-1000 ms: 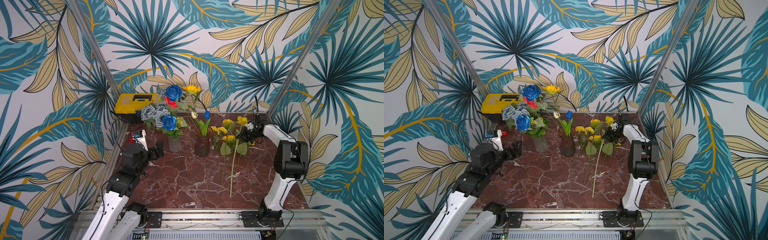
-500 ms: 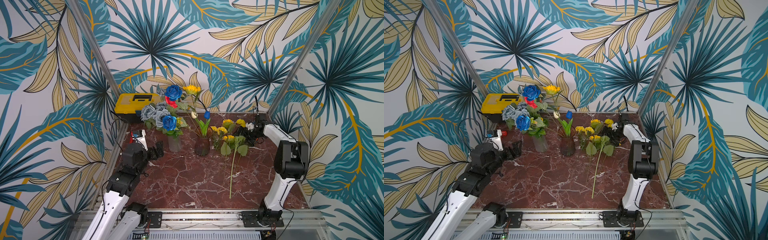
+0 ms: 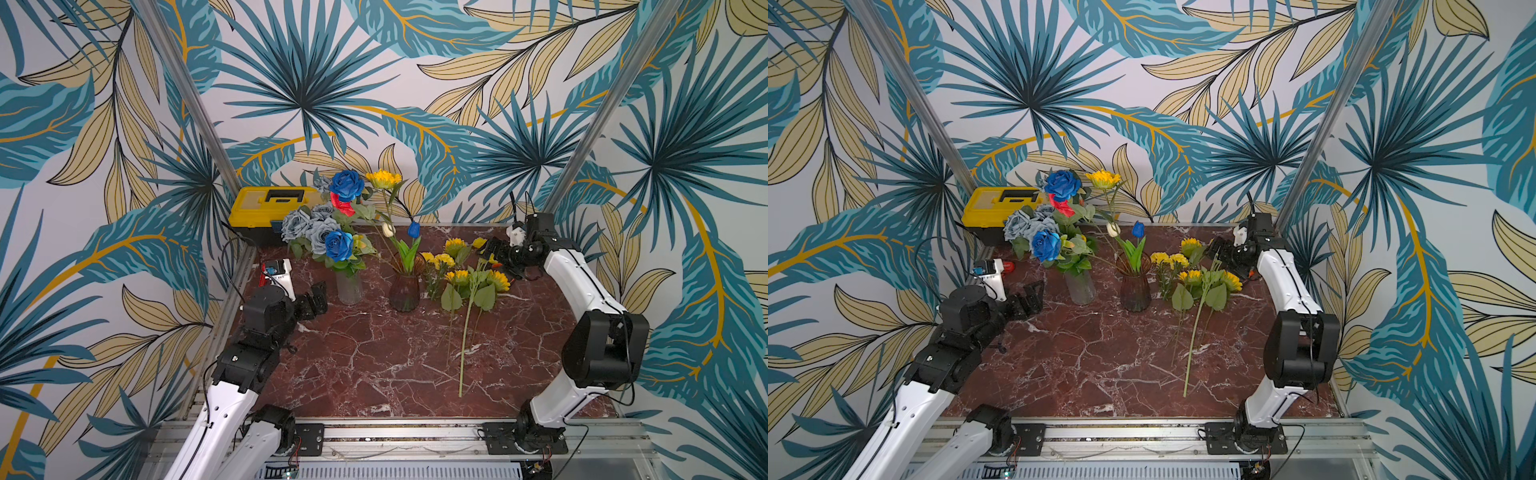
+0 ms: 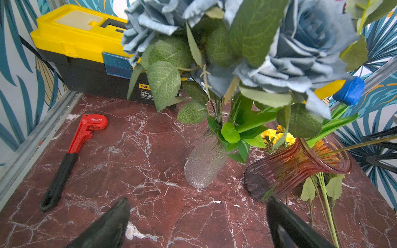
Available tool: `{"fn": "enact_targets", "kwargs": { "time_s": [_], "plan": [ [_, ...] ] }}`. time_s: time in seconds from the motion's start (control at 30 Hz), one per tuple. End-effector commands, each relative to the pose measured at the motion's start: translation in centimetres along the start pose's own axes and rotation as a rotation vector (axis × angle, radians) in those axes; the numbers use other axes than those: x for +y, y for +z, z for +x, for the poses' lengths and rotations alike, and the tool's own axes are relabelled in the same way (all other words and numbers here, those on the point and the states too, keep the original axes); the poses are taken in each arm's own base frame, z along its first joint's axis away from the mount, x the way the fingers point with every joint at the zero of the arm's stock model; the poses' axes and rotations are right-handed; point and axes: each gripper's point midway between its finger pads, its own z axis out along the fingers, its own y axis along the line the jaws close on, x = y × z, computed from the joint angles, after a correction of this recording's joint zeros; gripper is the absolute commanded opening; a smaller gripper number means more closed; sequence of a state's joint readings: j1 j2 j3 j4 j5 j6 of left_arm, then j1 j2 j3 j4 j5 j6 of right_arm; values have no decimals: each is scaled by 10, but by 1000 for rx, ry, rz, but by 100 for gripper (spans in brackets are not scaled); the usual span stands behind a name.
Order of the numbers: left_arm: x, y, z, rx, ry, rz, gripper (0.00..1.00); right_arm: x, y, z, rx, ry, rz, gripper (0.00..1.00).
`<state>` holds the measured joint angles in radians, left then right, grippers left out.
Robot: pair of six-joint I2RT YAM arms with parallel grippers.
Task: Pick out yellow flowers from the vase
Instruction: Pick up the flower from the vase.
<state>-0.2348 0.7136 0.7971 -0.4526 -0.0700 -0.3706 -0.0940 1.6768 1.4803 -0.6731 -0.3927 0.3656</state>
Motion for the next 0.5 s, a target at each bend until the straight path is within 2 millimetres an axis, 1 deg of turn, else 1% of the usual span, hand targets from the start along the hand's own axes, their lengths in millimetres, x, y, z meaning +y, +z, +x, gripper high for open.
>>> {"fn": "enact_targets", "kwargs": {
  "time_s": [0.0, 0.1, 0.17, 0.3, 0.43, 0.47],
  "plan": [
    [4, 1, -1, -16, -11, -9, 99, 18, -18, -12, -110, -67, -18, 99],
    [3, 1, -1, -18, -9, -7, 99, 50, -36, -22, -183, -164, -60, 99],
    [4, 1, 0, -16, -10, -9, 99, 72, -45, -24, -218, -243, -69, 99],
    [4, 1, 0, -17, -12, -8, 99, 112, -60, -24, -286, -385, -95, 99],
    [4, 0, 0, -18, -15, -7, 99, 146, -75, -24, -357, -467, -159, 99],
    [4, 1, 0, -17, -15, -6, 99, 157, -80, -23, -376, -490, -189, 99]
  ]
}}
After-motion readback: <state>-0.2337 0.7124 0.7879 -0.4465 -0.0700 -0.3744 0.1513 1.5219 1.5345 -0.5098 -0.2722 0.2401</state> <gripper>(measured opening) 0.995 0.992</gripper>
